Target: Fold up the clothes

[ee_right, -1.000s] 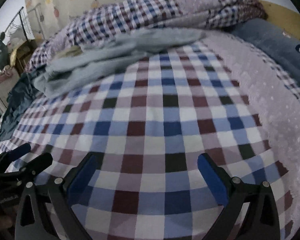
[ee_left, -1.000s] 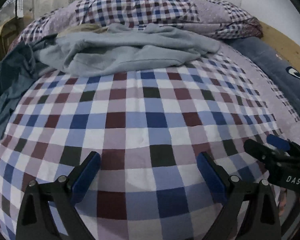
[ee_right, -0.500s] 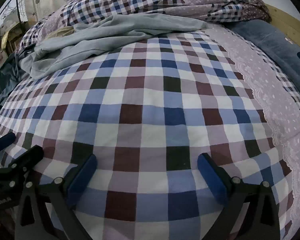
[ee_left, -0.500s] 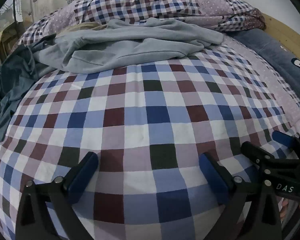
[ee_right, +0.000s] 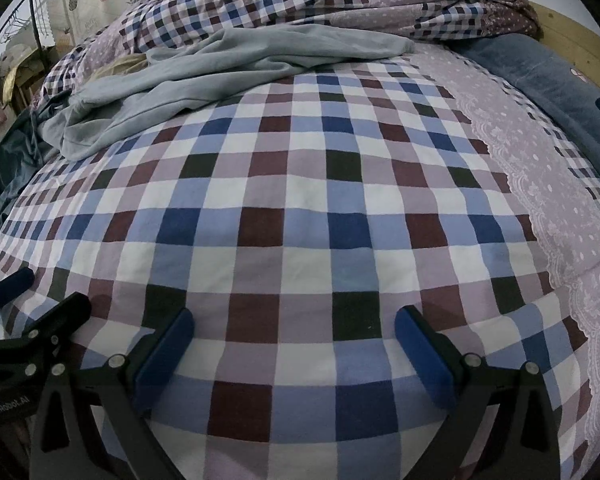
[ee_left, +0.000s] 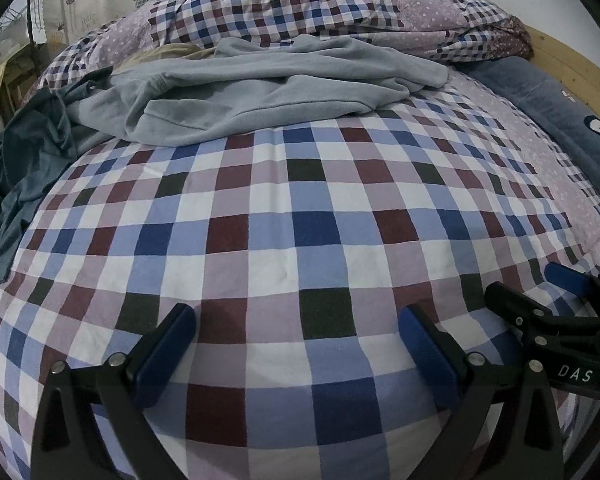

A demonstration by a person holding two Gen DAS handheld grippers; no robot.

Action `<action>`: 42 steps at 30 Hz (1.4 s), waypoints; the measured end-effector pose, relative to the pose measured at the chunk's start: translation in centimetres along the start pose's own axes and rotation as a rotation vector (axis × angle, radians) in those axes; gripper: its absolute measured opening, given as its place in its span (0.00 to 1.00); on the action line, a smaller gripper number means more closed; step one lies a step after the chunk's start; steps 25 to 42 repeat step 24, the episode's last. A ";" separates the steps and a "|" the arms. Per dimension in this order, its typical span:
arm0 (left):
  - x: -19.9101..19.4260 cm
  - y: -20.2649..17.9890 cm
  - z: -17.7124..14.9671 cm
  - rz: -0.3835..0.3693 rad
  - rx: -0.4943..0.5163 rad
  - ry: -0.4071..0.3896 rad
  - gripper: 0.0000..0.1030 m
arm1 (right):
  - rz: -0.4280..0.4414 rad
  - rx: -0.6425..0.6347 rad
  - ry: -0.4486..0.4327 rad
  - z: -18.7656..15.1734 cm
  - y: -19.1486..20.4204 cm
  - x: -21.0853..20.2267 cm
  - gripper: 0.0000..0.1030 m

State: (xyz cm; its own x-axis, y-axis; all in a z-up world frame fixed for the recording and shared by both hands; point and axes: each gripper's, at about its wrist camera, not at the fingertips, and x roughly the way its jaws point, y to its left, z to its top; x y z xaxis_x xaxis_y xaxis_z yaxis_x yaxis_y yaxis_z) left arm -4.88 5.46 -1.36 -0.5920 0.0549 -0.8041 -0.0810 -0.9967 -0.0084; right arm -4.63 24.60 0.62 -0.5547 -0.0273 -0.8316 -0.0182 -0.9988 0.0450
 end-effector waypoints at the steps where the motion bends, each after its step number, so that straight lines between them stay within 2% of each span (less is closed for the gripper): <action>1: 0.0 0.0 0.0 0.001 0.000 -0.001 1.00 | 0.000 0.001 0.000 0.0 0.0 0.0 1.00; 42: 0.1 -0.1 0.0 0.002 0.005 -0.009 1.00 | -0.001 0.004 -0.001 -0.1 0.0 0.1 1.00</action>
